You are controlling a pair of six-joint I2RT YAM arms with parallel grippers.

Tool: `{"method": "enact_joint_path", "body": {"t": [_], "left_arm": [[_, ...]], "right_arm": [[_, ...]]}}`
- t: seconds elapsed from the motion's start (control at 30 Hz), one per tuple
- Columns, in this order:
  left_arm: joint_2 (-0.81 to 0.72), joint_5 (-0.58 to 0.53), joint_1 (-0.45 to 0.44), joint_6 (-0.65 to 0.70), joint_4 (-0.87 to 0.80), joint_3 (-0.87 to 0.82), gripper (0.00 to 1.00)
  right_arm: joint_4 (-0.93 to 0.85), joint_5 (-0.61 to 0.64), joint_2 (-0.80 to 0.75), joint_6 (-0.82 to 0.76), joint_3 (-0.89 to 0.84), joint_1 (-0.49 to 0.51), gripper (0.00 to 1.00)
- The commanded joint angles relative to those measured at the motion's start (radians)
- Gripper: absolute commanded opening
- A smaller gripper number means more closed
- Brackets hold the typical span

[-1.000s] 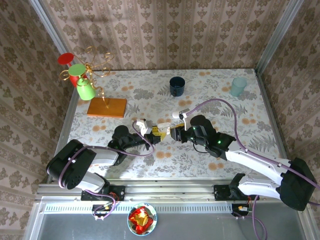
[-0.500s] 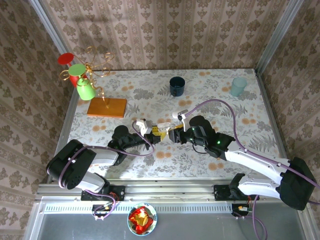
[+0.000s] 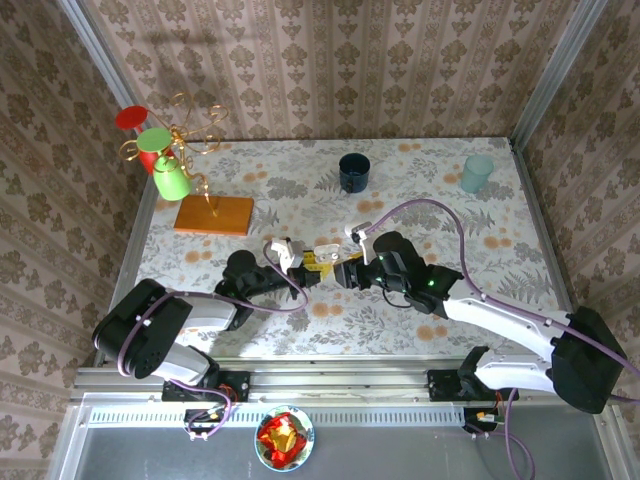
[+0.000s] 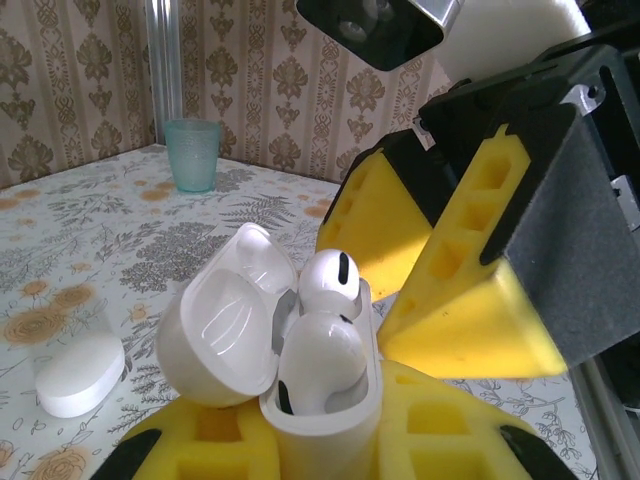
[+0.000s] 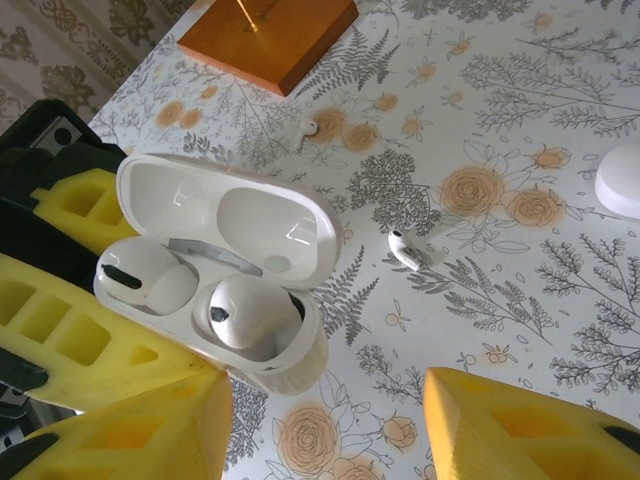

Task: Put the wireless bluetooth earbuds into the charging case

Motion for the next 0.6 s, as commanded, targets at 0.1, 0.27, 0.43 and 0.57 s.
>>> {"method": "enact_joint_path", "body": {"t": [0.1, 0.27, 0.43, 0.57], "left_arm": [[-0.024, 0.019, 0.009, 0.024, 0.048, -0.009, 0.0], [-0.025, 0.022, 0.01, 0.02, 0.048, -0.003, 0.0], [-0.024, 0.025, 0.01, 0.017, 0.048, -0.002, 0.0], [-0.025, 0.031, 0.01, 0.017, 0.047, 0.002, 0.0]], "right_arm": [[0.04, 0.015, -0.07, -0.001, -0.003, 0.01, 0.55], [0.109, 0.028, -0.137, 0.004, -0.075, 0.01, 0.55], [0.133, 0.038, -0.148, 0.008, -0.078, 0.009, 0.56], [0.127, 0.028, -0.127, 0.001, -0.057, 0.007, 0.56]]}}
